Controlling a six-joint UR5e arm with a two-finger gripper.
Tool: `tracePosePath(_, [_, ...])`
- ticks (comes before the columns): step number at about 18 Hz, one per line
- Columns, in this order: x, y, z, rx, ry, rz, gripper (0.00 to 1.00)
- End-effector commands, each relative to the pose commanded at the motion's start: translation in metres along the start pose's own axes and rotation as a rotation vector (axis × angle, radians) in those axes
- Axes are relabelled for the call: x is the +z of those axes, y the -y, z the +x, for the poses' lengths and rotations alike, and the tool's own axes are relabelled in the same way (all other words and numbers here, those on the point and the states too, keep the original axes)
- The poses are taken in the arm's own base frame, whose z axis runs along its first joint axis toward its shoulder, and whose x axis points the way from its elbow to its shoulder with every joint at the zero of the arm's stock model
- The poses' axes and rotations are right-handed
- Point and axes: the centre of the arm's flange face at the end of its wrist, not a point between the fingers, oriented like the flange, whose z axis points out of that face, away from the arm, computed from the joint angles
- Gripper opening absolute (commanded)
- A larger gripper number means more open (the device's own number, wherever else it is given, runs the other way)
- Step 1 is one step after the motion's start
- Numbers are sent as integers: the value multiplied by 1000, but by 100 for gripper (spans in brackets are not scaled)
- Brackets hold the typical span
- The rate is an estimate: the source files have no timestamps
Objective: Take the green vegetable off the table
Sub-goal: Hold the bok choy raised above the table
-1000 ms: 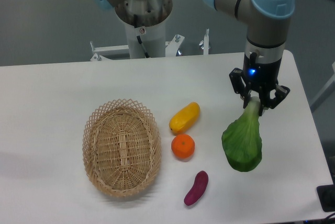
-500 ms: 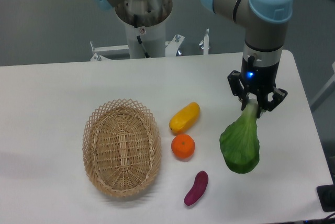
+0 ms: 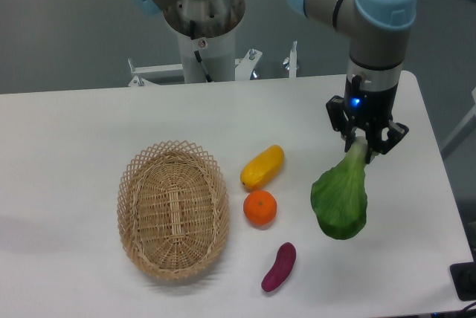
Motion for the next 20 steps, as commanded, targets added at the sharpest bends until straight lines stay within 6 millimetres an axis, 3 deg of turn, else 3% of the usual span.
tracePosePath(20, [3, -1, 2, 13, -7, -5, 28])
